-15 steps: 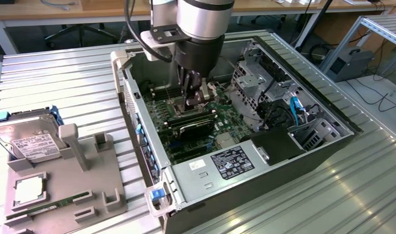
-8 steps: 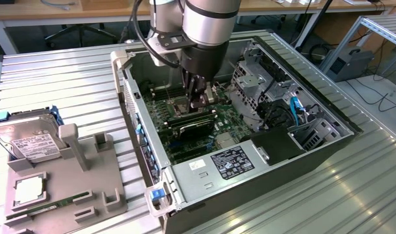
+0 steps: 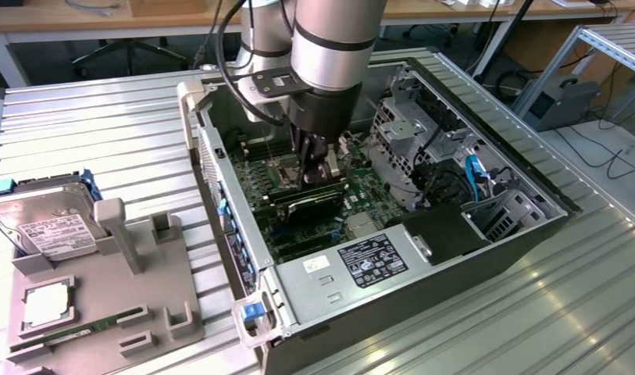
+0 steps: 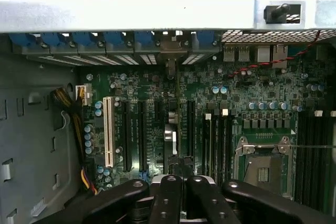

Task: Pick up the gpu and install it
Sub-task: 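Press down on the gpu until it lock into place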

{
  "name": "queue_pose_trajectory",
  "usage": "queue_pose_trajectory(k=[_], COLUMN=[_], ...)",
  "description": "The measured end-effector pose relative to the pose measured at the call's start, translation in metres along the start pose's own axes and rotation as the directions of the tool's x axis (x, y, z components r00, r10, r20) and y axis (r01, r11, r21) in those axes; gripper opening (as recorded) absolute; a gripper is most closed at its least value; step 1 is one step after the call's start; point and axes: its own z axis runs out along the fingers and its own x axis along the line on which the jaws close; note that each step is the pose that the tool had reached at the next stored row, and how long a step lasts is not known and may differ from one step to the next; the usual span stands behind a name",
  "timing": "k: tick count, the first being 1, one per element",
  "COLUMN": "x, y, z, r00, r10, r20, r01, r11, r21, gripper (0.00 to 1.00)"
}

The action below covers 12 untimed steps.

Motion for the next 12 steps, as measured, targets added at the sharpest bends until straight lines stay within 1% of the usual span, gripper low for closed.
queue_pose_trajectory(k=[2, 6, 10, 12], x=[0.0, 0.0, 0.0, 0.0], y=[0.0, 0.0, 0.0001, 0.0001], z=[0.0008, 0.0085, 0.0101, 0.011], r00=[1.0, 1.0, 1.0, 1.0], r10=[0.0, 0.0, 0.0, 0.0], r20=[0.0005, 0.0002, -0.0002, 0.0006], r01=[0.0, 0.0, 0.0, 0.0], r11=[1.0, 1.0, 1.0, 1.0], r21=[0.0003, 0.0001, -0.0001, 0.0003], gripper=[0.11, 0.11, 0.11, 0.11])
